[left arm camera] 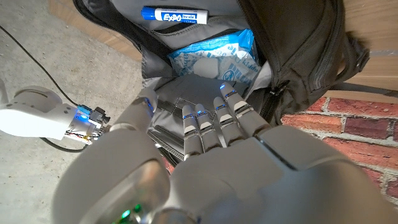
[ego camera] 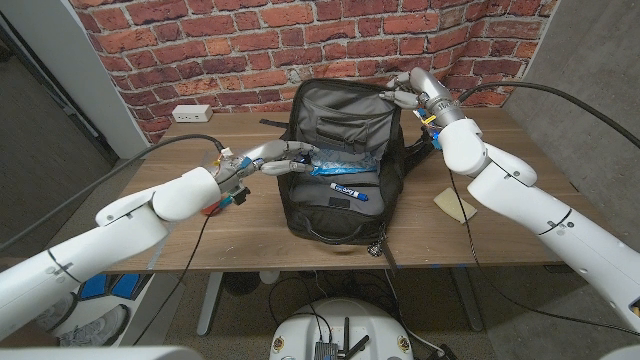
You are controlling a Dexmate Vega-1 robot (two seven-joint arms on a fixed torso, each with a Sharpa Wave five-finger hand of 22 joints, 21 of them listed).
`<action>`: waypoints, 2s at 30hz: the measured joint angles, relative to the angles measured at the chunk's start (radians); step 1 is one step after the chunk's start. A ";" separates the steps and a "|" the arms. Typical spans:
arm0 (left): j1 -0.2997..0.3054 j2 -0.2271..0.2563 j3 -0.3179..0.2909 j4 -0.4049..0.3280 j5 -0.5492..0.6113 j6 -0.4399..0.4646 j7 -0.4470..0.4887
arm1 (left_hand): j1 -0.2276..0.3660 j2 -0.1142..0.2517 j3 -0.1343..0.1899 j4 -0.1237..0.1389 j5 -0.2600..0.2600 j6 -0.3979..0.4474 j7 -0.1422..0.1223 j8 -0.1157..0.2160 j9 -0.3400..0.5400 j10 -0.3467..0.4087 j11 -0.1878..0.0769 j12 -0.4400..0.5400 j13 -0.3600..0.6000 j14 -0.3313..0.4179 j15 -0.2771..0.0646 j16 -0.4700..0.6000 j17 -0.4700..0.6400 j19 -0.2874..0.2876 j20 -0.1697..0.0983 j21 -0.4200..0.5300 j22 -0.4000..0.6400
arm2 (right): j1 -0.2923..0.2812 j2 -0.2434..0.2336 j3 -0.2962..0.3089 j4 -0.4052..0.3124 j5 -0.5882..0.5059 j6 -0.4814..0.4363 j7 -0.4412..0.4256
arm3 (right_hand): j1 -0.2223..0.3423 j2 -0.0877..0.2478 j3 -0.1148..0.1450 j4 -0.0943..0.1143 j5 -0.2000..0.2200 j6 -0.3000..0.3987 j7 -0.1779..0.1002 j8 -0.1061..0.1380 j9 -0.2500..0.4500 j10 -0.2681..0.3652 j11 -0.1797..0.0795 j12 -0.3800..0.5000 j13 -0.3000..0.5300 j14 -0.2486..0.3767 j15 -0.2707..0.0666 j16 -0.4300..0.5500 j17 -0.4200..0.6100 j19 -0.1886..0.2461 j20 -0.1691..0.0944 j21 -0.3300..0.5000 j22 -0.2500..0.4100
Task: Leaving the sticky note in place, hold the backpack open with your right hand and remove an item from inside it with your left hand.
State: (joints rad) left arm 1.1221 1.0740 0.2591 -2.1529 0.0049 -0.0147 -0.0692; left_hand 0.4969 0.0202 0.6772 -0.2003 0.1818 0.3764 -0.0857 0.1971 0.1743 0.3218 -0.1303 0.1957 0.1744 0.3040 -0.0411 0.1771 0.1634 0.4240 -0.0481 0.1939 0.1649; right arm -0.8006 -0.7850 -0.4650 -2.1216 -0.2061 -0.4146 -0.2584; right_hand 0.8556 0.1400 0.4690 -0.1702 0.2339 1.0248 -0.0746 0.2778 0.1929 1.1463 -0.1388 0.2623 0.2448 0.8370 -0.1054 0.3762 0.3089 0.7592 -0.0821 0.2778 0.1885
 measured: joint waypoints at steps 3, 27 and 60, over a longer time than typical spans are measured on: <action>-0.030 0.000 0.017 0.004 0.013 0.002 -0.023 | 0.030 -0.013 0.000 0.000 0.000 0.000 0.000 0.000 0.000 0.000 0.000 0.000 0.000 0.000 0.000 0.000 0.000 0.000 0.000 0.000 0.000 | 0.000 0.002 0.001 0.007 0.001 0.007 -0.002 | 0.000 0.000 0.000 0.000 0.000 0.002 0.002 0.000 0.000 0.000 0.000 0.000 0.000 0.000 0.000 0.000 0.003 0.000 0.000 0.000 0.000; -0.266 -0.001 0.164 0.003 0.200 -0.003 -0.200 | 0.192 -0.085 -0.014 0.006 0.000 0.012 -0.034 0.000 0.000 0.016 -0.031 -0.003 0.000 0.011 0.000 0.000 0.000 0.007 0.007 0.000 0.000 | -0.006 0.015 0.013 0.031 0.016 0.049 -0.017 | 0.000 0.000 -0.005 0.001 -0.001 0.006 0.001 -0.008 0.001 0.000 0.000 -0.004 0.000 0.000 0.000 0.000 0.005 0.000 0.000 0.000 0.000; -0.510 -0.129 0.355 -0.004 0.530 0.015 -0.510 | 0.317 -0.104 -0.048 0.013 0.000 -0.031 -0.049 0.000 0.005 -0.019 -0.036 -0.015 0.000 -0.019 0.000 -0.005 0.000 -0.015 0.003 -0.015 0.000 | 0.000 0.006 0.033 0.057 0.042 0.111 -0.002 | 0.000 0.000 -0.008 -0.001 0.004 0.010 0.001 -0.014 0.000 0.000 0.000 -0.004 0.004 0.002 0.002 -0.007 0.014 0.000 0.000 0.007 0.000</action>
State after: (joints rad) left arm 0.6123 0.9454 0.6145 -2.1574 0.5350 0.0004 -0.5792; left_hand 0.8137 -0.0841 0.6287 -0.1877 0.1817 0.3451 -0.1345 0.1971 0.1794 0.3032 -0.1660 0.1807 0.1743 0.2855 -0.0410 0.1723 0.1634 0.4087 -0.0451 0.1784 0.1649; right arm -0.8004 -0.7795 -0.4323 -2.0643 -0.1636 -0.3035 -0.2606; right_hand 0.8560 0.1397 0.4610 -0.1716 0.2377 1.0350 -0.0737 0.2642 0.1930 1.1463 -0.1388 0.2585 0.2489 0.8386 -0.1036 0.3696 0.3229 0.7591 -0.0821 0.2847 0.1884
